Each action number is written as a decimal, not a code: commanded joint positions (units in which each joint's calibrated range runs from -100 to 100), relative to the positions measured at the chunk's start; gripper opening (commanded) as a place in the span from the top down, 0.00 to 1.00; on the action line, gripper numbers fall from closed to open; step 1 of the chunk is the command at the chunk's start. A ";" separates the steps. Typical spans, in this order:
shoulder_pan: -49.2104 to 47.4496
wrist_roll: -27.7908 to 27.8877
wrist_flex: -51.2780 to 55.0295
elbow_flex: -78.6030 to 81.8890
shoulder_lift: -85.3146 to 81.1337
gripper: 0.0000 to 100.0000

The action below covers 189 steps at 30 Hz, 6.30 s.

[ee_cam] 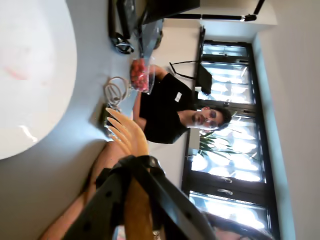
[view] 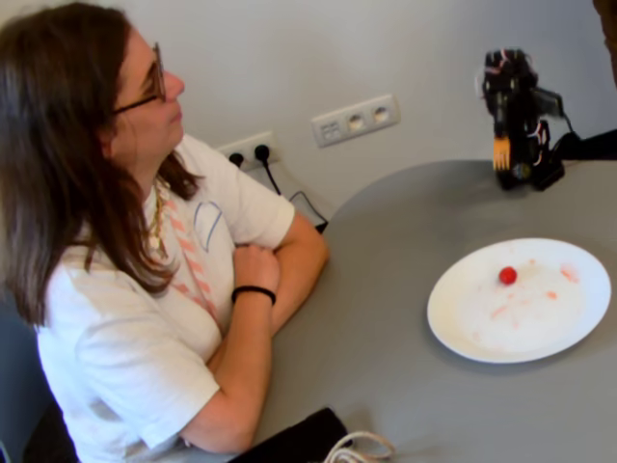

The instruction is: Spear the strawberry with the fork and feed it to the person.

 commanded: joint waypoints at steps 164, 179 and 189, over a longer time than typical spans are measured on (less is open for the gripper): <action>46.75 -13.32 -50.74 -114.83 119.55 0.99; 46.82 -13.37 -24.98 -140.80 115.31 0.99; 47.12 -13.37 0.78 -148.91 94.90 0.99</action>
